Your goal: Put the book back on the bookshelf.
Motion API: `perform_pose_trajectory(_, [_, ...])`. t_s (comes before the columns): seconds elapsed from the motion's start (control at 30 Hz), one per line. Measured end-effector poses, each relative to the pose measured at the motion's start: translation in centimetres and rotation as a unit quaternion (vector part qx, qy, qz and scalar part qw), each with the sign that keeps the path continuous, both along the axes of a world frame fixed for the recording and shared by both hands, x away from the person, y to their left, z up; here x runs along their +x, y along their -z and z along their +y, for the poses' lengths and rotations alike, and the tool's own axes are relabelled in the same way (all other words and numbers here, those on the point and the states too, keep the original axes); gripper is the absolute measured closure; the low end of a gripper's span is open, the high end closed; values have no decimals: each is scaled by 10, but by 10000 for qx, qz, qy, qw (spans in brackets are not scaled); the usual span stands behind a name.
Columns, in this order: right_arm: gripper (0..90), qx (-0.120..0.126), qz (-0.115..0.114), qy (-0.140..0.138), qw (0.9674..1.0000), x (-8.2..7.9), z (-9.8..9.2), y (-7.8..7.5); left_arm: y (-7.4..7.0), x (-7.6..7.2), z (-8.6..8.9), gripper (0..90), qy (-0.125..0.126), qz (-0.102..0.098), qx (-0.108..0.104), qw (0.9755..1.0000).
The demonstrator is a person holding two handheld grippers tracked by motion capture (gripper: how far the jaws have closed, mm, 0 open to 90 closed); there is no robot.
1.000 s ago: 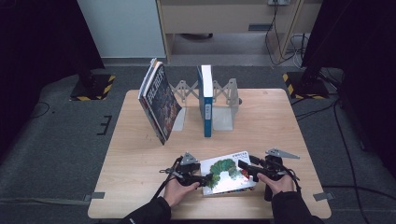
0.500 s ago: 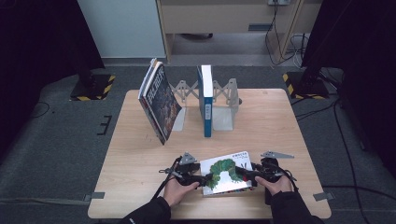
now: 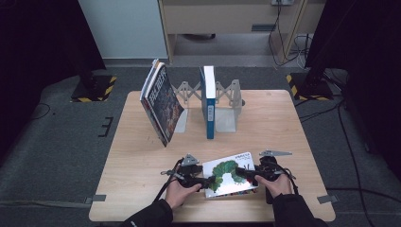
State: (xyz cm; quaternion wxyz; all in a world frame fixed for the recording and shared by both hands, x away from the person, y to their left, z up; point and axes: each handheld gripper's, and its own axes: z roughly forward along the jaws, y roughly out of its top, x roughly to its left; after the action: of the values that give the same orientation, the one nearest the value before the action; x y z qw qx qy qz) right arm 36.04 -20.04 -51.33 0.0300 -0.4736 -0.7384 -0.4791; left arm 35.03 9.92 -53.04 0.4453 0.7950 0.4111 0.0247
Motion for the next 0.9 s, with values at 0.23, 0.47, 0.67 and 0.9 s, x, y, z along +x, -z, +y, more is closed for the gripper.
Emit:
perform_pose_trajectory(0.23, [604,69,37,15,10000,0,-2,-2,-1,0,1,235,6,26,-21,10000])
perform_pose_trajectory(0.47, [705,242,-167,-13,9996,0,-3,-11,-6,2,6,225,-70,61,-164,9998])
perform_pose_trajectory(0.67, [755,354,-273,-32,9990,0,-4,-15,-7,2,9,213,-89,108,-266,9995])
perform_pose_trajectory(0.9, [815,584,-520,-46,9969,-1,-9,-25,-7,0,5,197,40,151,-346,9993])
